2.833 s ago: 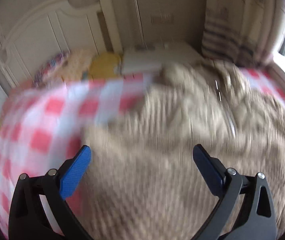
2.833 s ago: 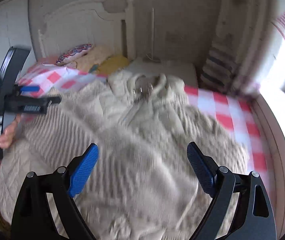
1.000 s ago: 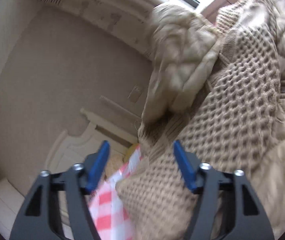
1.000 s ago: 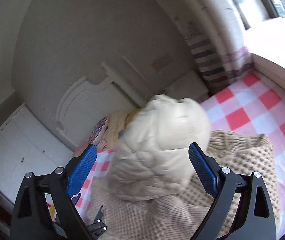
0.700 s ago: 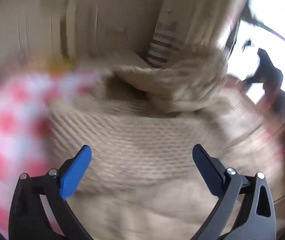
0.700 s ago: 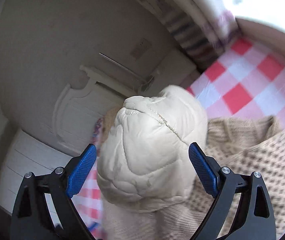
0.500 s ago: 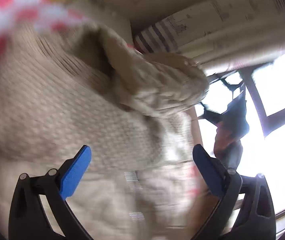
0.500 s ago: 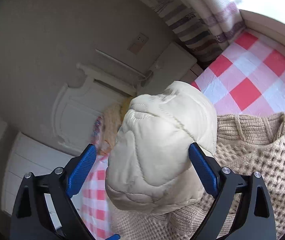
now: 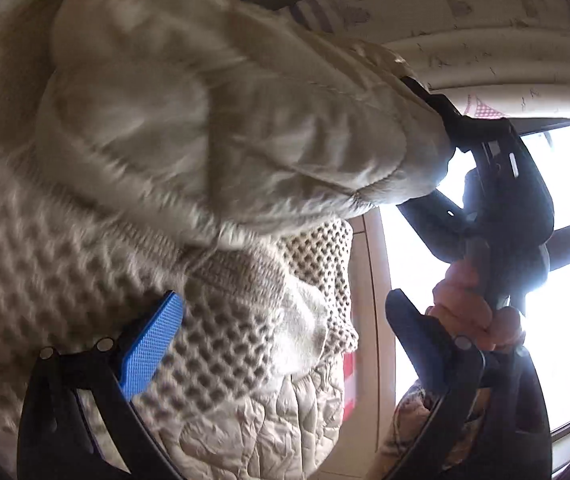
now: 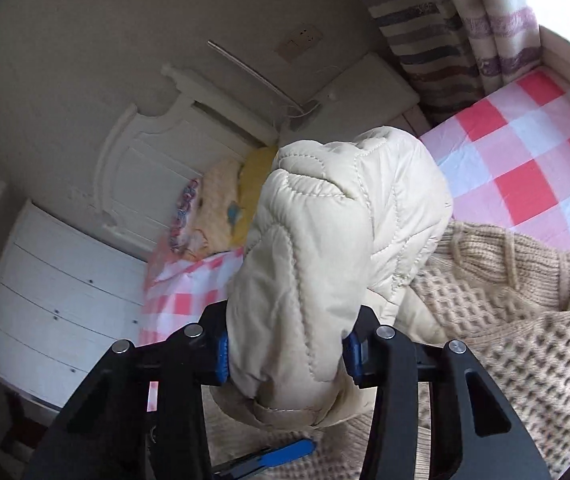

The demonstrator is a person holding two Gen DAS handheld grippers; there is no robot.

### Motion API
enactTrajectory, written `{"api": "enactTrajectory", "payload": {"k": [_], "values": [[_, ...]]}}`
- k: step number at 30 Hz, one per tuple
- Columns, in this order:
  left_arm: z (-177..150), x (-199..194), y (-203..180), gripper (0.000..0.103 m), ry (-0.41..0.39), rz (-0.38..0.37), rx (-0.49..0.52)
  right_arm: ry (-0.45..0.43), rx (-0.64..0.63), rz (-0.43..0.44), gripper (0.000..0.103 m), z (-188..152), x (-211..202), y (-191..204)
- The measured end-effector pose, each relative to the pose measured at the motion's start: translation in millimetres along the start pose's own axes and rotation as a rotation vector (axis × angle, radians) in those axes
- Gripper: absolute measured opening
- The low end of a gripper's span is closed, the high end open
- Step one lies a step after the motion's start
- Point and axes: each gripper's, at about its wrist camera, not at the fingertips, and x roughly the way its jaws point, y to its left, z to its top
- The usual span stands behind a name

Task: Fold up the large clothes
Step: 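Fold the quilted hood down onto the knit sleeves with the right gripper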

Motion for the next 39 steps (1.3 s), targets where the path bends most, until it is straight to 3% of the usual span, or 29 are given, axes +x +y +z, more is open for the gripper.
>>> {"api": "enactTrajectory", "payload": {"k": [2, 4, 6, 7, 10, 12, 13, 16, 18, 20, 21, 23, 24, 25, 26, 28, 30, 32, 35, 37, 39], "values": [[8.0, 3.8, -4.8, 0.1, -0.017, 0.031, -0.012, -0.027, 0.0, 0.0, 0.038, 3.1, -1.2, 4.5], [18.8, 11.0, -9.3, 0.1, -0.027, 0.123, -0.012, -0.043, 0.041, 0.062, 0.034, 5.9, -2.9, 7.1], [32.4, 14.6, -20.7, 0.1, -0.068, 0.256, 0.065, -0.07, 0.076, 0.116, 0.032, 9.6, -6.2, 10.0], [40.9, 10.6, -29.9, 0.099, -0.134, 0.357, 0.135, -0.086, 0.081, 0.138, 0.031, 10.9, -8.9, 13.6], [63.1, -17.6, -55.6, 0.099, -0.432, 0.653, 0.314, -0.112, 0.078, 0.221, 0.031, 5.6, -17.9, 24.3], [71.9, -42.0, -61.8, 0.099, -0.63, 0.785, 0.376, -0.13, 0.019, 0.251, 0.031, -12.2, -22.7, 35.5], [72.8, -51.3, -60.1, 0.099, -0.69, 0.818, 0.397, -0.122, -0.031, 0.247, 0.031, -27.9, -22.7, 43.5], [60.8, -65.6, -42.7, 0.099, -0.7, 0.864, 0.502, -0.041, -0.183, 0.224, 0.031, -88.8, -17.0, 60.3], [41.7, -75.3, -20.9, 0.099, -0.691, 0.985, 0.578, 0.064, -0.289, 0.203, 0.031, -137.3, -10.3, 62.4], [30.1, -88.9, 7.3, 0.099, -0.666, 1.098, 0.579, 0.129, -0.352, 0.199, 0.031, -167.8, -11.6, 56.0], [25.8, -102.0, 20.6, 0.099, -0.65, 1.097, 0.55, 0.139, -0.353, 0.197, 0.031, -174.6, -14.4, 50.3], [21.2, -127.4, 29.9, 0.099, -0.644, 1.016, 0.486, 0.109, -0.301, 0.161, 0.035, -174.7, -25.3, 28.3], [15.3, -138.9, 25.9, 0.1, -0.651, 0.938, 0.458, 0.074, -0.263, 0.142, 0.043, -168.2, -32.2, 16.4], [8.3, -148.5, 21.1, 0.1, -0.655, 0.866, 0.457, 0.037, -0.238, 0.127, 0.072, -161.9, -37.5, 7.9], [4.0, -149.7, 8.0, 0.1, -0.654, 0.803, 0.478, -0.016, -0.219, 0.09, 0.088, -153.9, -45.0, 0.1], [-8.9, -135.3, -39.3, 0.1, -0.623, 0.749, 0.643, -0.056, -0.25, 0.044, 0.087, -139.7, -51.4, -2.8], [-18.2, -103.1, -82.2, 0.101, -0.585, 0.787, 0.834, -0.051, -0.295, 0.038, 0.076, -130.0, -50.4, 0.0], [-15.0, -69.1, -118.7, 0.101, -0.561, 0.832, 0.966, -0.029, -0.307, 0.031, 0.058, -118.6, -43.9, -1.2], [7.9, -32.2, -151.2, 0.101, -0.473, 0.833, 0.996, 0.007, -0.293, 0.023, 0.049, -109.6, -30.4, -10.4], [22.1, -11.9, -162.6, 0.101, -0.308, 0.716, 0.995, 0.015, -0.263, 0.01, 0.049, -106.4, -21.8, -19.3], [10.0, -2.8, -171.0, 0.101, -0.264, 0.645, 1.074, 0.021, -0.235, 0.028, 0.049, -105.2, -20.5, -29.0]]}}
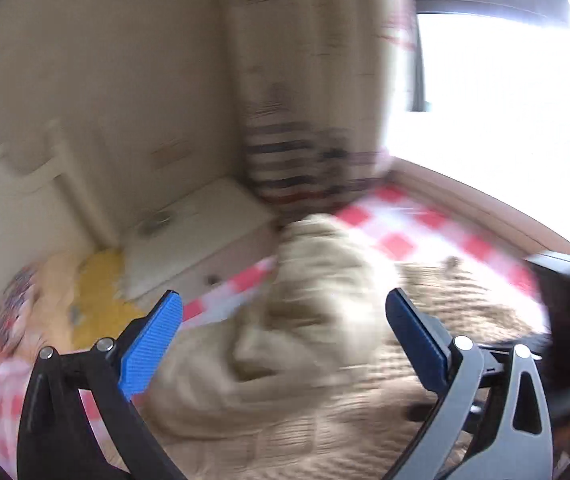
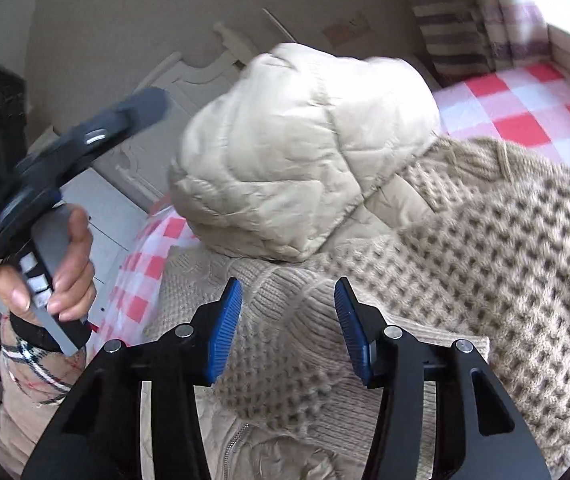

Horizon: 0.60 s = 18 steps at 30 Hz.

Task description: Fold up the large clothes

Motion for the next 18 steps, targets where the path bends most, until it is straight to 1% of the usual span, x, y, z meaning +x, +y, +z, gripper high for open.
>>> {"api": "enactTrajectory", "payload": {"k": [2, 3, 4, 5, 6, 7, 10, 11, 13, 14, 15, 16, 17, 18], "values": [[-8.0, -7.8, -22.0, 0.101, -0.047, 0.021, 0.134, 0.0, 0.012, 0.022, 0.05, -4.5, -2.0, -10.3], [-15.9, -7.5, -34.7, 0.101, -0.055, 0.053, 0.246, 0.005, 0.013, 0.026, 0.05, -6.7, -1.8, -14.6], [-21.8, -3.3, -44.3, 0.101, -0.039, 0.079, 0.349, 0.013, 0.014, 0.029, 0.05, -9.5, 0.2, -19.9], [-28.2, 1.3, -46.9, 0.101, -0.018, 0.089, 0.407, 0.017, 0.017, 0.032, 0.05, -11.7, 2.5, -24.7], [-30.9, 10.8, -51.5, 0.101, 0.026, 0.09, 0.483, 0.02, 0.026, 0.039, 0.05, -15.8, 3.0, -28.5], [-32.4, 19.7, -52.7, 0.101, 0.062, 0.081, 0.528, 0.022, 0.039, 0.048, 0.05, -17.0, 5.7, -32.5], [-31.9, 49.8, -50.2, 0.101, 0.16, 0.039, 0.618, 0.016, 0.039, 0.052, 0.05, -24.5, 3.5, -32.7], [-32.4, 63.3, -50.2, 0.101, 0.193, 0.045, 0.663, 0.016, 0.034, 0.052, 0.05, -24.9, 2.7, -31.5], [-33.0, 84.3, -42.9, 0.101, 0.201, 0.07, 0.713, 0.016, 0.022, 0.053, 0.05, -26.0, 1.1, -30.6], [-34.9, 94.1, -43.2, 0.089, 0.196, 0.087, 0.733, 0.016, 0.016, 0.051, 0.05, -29.8, -3.2, -27.0], [-36.0, 99.2, -43.3, 0.064, 0.187, 0.1, 0.74, 0.016, 0.013, 0.048, 0.05, -34.4, -6.2, -25.3], [-35.8, 104.5, -41.6, 0.004, 0.181, 0.146, 0.725, 0.016, 0.013, 0.043, 0.05, -34.7, -4.2, -26.4], [-29.9, 102.3, -37.6, 0.006, 0.148, 0.233, 0.697, 0.016, 0.013, 0.039, 0.05, -35.4, -3.0, -26.6], [-30.1, 95.0, -35.3, 0.005, 0.068, 0.307, 0.702, 0.017, 0.011, 0.036, 0.05, -37.0, -4.5, -25.1]]}}
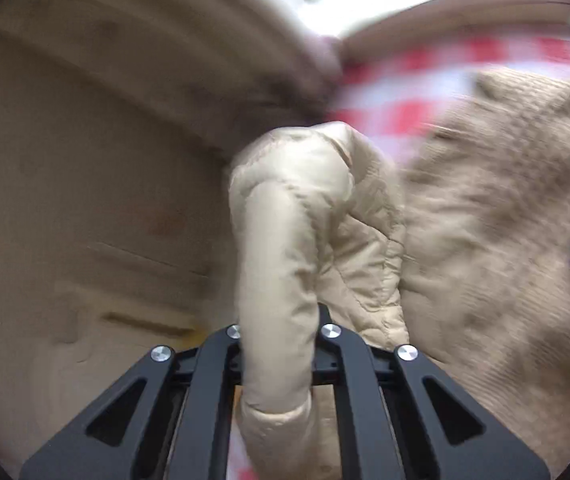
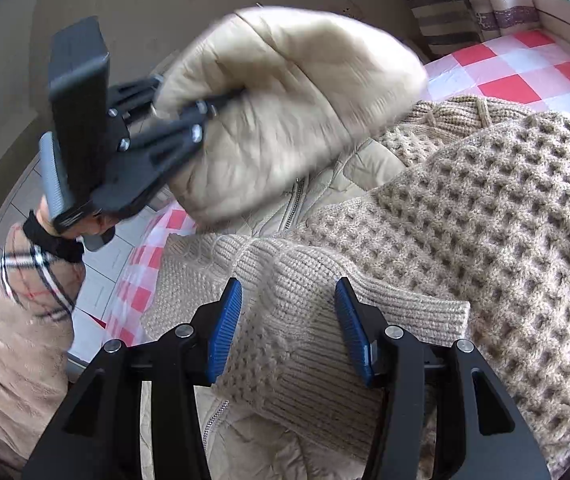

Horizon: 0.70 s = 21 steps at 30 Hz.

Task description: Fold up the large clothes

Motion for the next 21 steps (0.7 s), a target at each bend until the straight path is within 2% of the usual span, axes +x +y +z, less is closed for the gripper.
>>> {"api": "enactTrajectory", "payload": {"k": [1, 3, 5, 7, 8, 10, 12, 15, 16, 17, 18, 19, 20, 21], "values": [[-3.8, -7.2, 2.2, 0.005, -0.035, 0.073, 0.009, 0.001, -0.003, -0.004, 0.05, -1.8, -0.5, 2.0], [-13.9, -21.4, 1.6, 0.005, -0.067, 0.264, 0.09, 0.005, -0.012, -0.001, 0.051, -6.3, -1.0, 8.6], [-32.2, -43.1, -7.1, 0.005, -0.115, 0.475, 0.251, 0.005, -0.016, 0.014, 0.051, -6.9, 2.9, 19.8], [-53.4, -68.7, -21.9, 0.005, -0.172, 0.57, 0.354, 0.001, -0.028, 0.032, 0.051, -9.9, 7.8, 30.5], [-62.9, -79.2, -29.1, 0.005, -0.197, 0.588, 0.377, 0.0, -0.031, 0.046, 0.051, -12.1, 10.9, 36.8], [-99.3, -100.6, -68.4, 0.005, -0.255, 0.636, 0.481, -0.002, -0.029, 0.064, 0.051, -17.5, 14.3, 46.4], [-138.5, -114.2, -110.2, 0.005, -0.315, 0.664, 0.585, 0.003, -0.029, 0.019, 0.051, -29.5, 12.4, 52.0], [-193.0, -120.9, -172.8, 0.007, -0.346, 0.695, 0.706, 0.025, -0.039, -0.038, 0.051, -56.1, -0.8, 48.3], [-207.1, -119.5, -191.1, 0.008, -0.332, 0.696, 0.729, 0.031, -0.043, -0.046, 0.051, -64.8, -7.6, 44.8], [-212.9, -118.0, -202.0, 0.011, -0.323, 0.689, 0.725, 0.031, -0.039, -0.049, 0.051, -71.6, -15.0, 41.0], [-212.2, -119.4, -206.0, 0.011, -0.307, 0.677, 0.638, 0.028, -0.022, -0.045, 0.051, -77.8, -24.6, 36.1], [-208.0, -121.6, -200.7, 0.013, -0.297, 0.676, 0.555, 0.026, -0.008, -0.04, 0.055, -81.2, -31.7, 32.4], [-205.6, -120.2, -196.6, 0.014, -0.281, 0.675, 0.525, 0.016, 0.008, -0.044, 0.061, -84.0, -40.4, 29.2], [-203.6, -116.7, -193.4, 0.016, -0.259, 0.676, 0.516, -0.012, 0.018, -0.062, 0.063, -85.6, -51.6, 27.5]]}}
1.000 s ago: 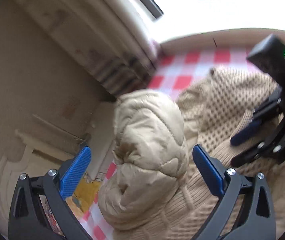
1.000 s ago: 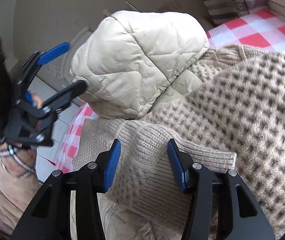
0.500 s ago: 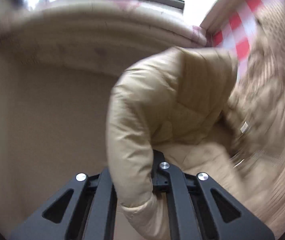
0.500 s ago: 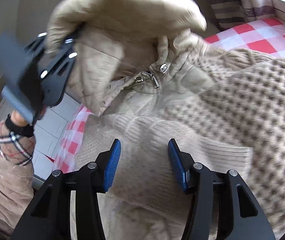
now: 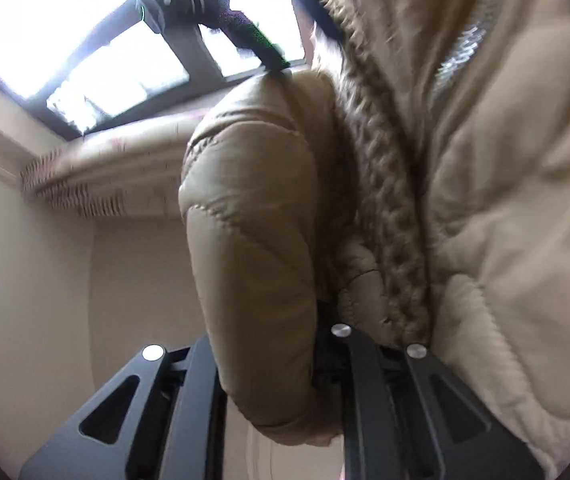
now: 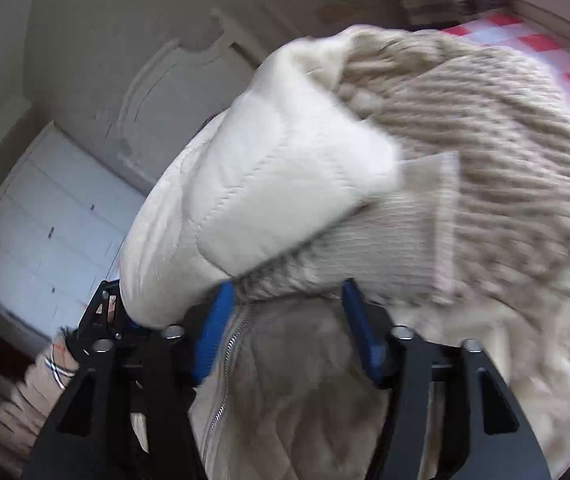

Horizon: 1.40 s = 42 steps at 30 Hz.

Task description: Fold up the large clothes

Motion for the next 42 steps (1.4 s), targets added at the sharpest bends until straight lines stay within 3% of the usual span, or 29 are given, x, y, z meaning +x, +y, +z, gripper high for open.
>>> {"api": "enactTrajectory", "payload": {"k": [2, 3, 4, 7, 8, 11, 14, 15, 17, 20, 22, 24, 27, 30, 35, 36, 37, 38, 39, 40, 41, 42], "values": [[4.0, 6.8, 1.7, 0.034, 0.012, -0.017, -0.014, -0.04, 0.021, 0.027, 0.065, -0.1, -15.5, -1.1], [6.2, 8.0, 3.8, 0.04, 0.013, -0.028, -0.024, -0.052, 0.045, 0.086, 0.065, 0.1, -20.8, -0.8], [9.2, 9.5, 6.3, 0.053, 0.014, -0.046, -0.03, -0.056, 0.066, 0.136, 0.068, 0.0, -23.7, -1.1], [12.5, 11.5, 13.3, 0.077, 0.0, -0.046, -0.009, -0.043, 0.186, 0.238, 0.091, 4.3, -20.4, -1.1], [15.4, 9.3, 17.3, 0.082, -0.003, -0.062, -0.007, -0.039, 0.214, 0.246, 0.092, 5.4, -15.2, 1.9], [18.3, -16.8, 59.1, 0.092, 0.031, -0.237, -0.135, 0.0, 0.281, 0.293, 0.092, 15.1, -1.8, 15.3], [-17.9, -8.0, 132.9, 0.098, 0.156, -0.676, -0.688, 0.003, 0.287, 0.303, 0.094, 20.7, -5.8, 24.0], [-47.5, 6.3, 156.2, 0.1, 0.215, -0.826, -0.956, -0.007, 0.29, 0.305, 0.094, 25.0, -7.1, 25.3], [-113.0, 39.7, 173.8, 0.101, 0.368, -0.994, -1.428, -0.019, 0.314, 0.282, 0.097, 35.7, -4.6, 26.6], [-190.7, 70.2, 146.7, 0.1, 0.608, -1.176, -2.002, -0.014, 0.403, 0.242, 0.098, 46.1, 2.8, 18.0], [-205.7, 85.9, 131.1, 0.1, 0.688, -1.253, -2.217, 0.005, 0.467, 0.235, 0.098, 52.7, 10.0, 9.9], [-205.5, 101.8, 112.1, 0.1, 0.768, -1.32, -2.357, 0.012, 0.496, 0.232, 0.098, 56.2, 19.1, 9.2], [-195.2, 117.5, 94.0, 0.1, 0.802, -1.39, -2.435, 0.02, 0.508, 0.203, 0.098, 61.8, 30.9, 11.5], [-184.2, 138.7, 77.2, 0.1, 0.869, -1.419, -2.483, 0.028, 0.518, 0.19, 0.098, 70.9, 47.8, 18.2], [-192.5, 164.8, 46.8, 0.097, 1.021, -1.36, -2.513, 0.007, 0.459, 0.164, 0.098, 100.2, 71.6, 25.8], [-195.5, 172.3, 47.3, 0.093, 1.04, -1.321, -2.488, -0.006, 0.437, 0.155, 0.097, 104.6, 76.8, 26.6], [-196.7, 178.5, 46.4, 0.07, 1.053, -1.276, -2.456, -0.029, 0.412, 0.134, 0.079, 110.4, 82.7, 27.2], [-194.8, 186.1, 48.1, 0.028, 1.017, -1.242, -2.406, -0.05, 0.375, 0.116, 0.042, 116.0, 87.0, 28.4], [-192.9, 189.3, 55.9, 0.013, 0.937, -1.18, -2.365, -0.068, 0.324, 0.101, 0.026, 122.3, 89.3, 32.2], [-194.6, 186.3, 72.0, 0.01, 0.861, -1.066, -2.319, -0.118, 0.233, 0.064, 0.016, 129.9, 87.2, 40.1], [-186.6, 173.8, 104.7, 0.009, 0.694, -0.832, -2.166, -0.18, 0.132, 0.016, 0.015, 134.2, 81.4, 51.1], [-176.0, 165.1, 119.4, 0.009, 0.6, -0.736, -2.05, -0.247, -0.011, -0.056, 0.015, 135.4, 74.9, 67.4]]}}
